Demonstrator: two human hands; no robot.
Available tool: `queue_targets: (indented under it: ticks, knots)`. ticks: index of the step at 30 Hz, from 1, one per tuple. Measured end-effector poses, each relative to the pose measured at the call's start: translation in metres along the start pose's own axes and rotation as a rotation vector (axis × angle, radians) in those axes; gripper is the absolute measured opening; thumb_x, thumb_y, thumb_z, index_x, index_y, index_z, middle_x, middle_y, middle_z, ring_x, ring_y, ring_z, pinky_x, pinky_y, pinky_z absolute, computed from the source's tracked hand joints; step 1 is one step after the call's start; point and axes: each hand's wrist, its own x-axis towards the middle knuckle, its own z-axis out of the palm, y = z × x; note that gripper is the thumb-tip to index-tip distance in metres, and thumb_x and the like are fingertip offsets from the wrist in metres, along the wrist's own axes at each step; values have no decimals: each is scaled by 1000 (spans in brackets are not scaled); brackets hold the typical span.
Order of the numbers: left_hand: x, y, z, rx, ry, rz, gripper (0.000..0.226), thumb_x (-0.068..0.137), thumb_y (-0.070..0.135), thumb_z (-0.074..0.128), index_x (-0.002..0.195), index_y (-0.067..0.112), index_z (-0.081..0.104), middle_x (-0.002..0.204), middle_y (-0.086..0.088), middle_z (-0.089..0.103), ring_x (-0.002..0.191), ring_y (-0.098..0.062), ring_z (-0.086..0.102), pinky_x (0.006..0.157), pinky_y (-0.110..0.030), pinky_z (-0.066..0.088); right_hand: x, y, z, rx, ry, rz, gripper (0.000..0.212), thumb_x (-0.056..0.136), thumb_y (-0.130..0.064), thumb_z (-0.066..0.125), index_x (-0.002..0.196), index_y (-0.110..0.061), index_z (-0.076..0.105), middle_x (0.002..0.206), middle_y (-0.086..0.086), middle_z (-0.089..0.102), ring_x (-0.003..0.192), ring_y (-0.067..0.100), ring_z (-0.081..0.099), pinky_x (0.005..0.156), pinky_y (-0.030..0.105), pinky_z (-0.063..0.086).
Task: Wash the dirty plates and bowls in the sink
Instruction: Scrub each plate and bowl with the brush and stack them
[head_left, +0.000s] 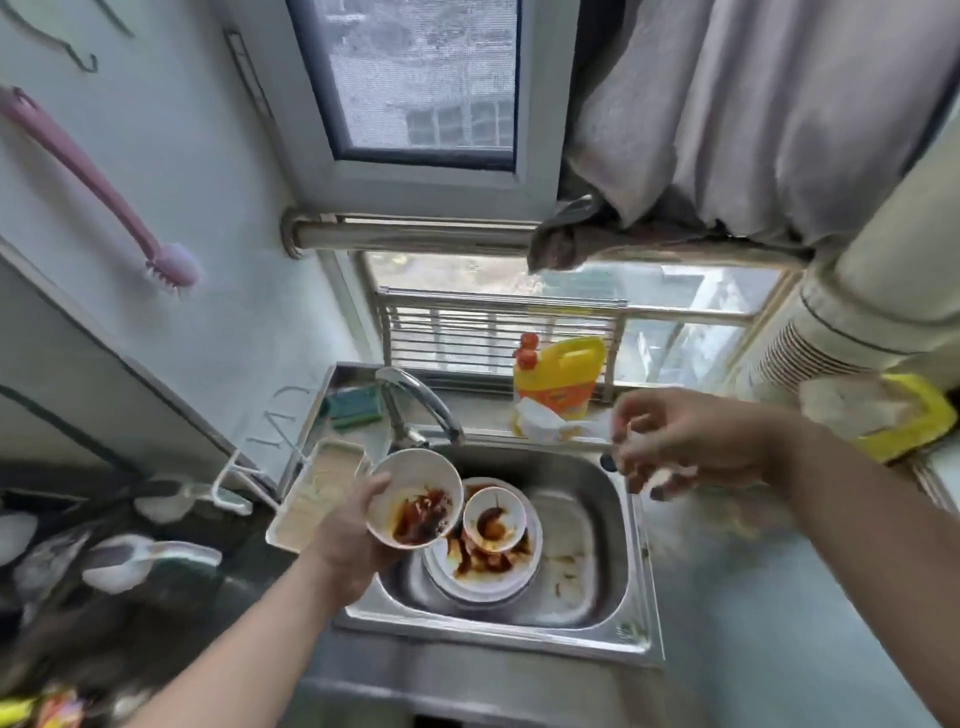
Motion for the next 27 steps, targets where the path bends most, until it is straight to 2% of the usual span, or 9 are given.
queue_targets:
  ticks: [3,5,8,11,13,17,21,25,27]
  knots:
    - [17,-35,4,74,43,-56,35,106,32,51,126,10,68,119,-23,74,100,-34,74,79,-43,59,6,72,4,-327,42,236,22,93,-3,71,100,-22,62,114,16,69,75,24,72,61,34,55]
    - [30,-52,8,91,84,-74,32,106,32,54,132,17,65,122,-21,73,109,-39,73,81,-48,61,12,110,16,-460,143,307,27,90,-5,64,95,-31,60,100,12,74,66,19,62,58,33,45]
    - [51,-70,12,43,111,-117,26,107,32,56,130,32,67,127,-16,72,118,-41,68,93,-58,59,22,142,46,-316,370,261,16,97,-24,60,102,-40,59,78,-2,69,60,14,53,58,28,40]
    - [69,-77,19,-7,111,-136,22,109,37,55,127,35,66,127,-12,70,119,-38,65,94,-61,58,32,145,78,-225,545,74,7,102,-49,62,104,-53,67,93,-15,73,87,7,67,78,27,51]
    - [79,-78,22,-10,109,-149,24,109,42,52,127,33,64,127,-11,69,119,-38,65,90,-64,59,41,139,96,-168,504,13,11,99,-50,66,109,-53,71,100,-13,76,93,10,70,91,35,56]
    - [99,-75,23,28,47,-200,41,104,53,49,134,26,60,128,-13,70,114,-42,69,77,-62,63,68,122,124,-404,378,65,16,99,-60,60,113,-59,67,99,-20,73,93,6,68,88,34,57]
    - [113,-76,24,53,-9,-219,48,103,58,45,134,24,59,124,-14,71,110,-41,71,68,-54,63,100,109,148,-535,440,158,24,103,-60,49,123,-51,62,91,-12,68,85,17,64,77,36,56]
    - [124,-74,23,73,16,-218,51,104,60,42,140,25,55,128,-14,70,111,-39,70,66,-49,63,114,119,159,-583,514,242,23,104,-63,42,121,-51,50,99,-4,72,90,29,66,78,44,59]
    - [132,-73,23,72,57,-200,46,106,56,41,140,27,55,127,-13,68,110,-37,69,70,-51,63,113,126,163,-507,503,275,22,105,-61,42,119,-48,51,102,-4,72,92,28,65,81,45,58]
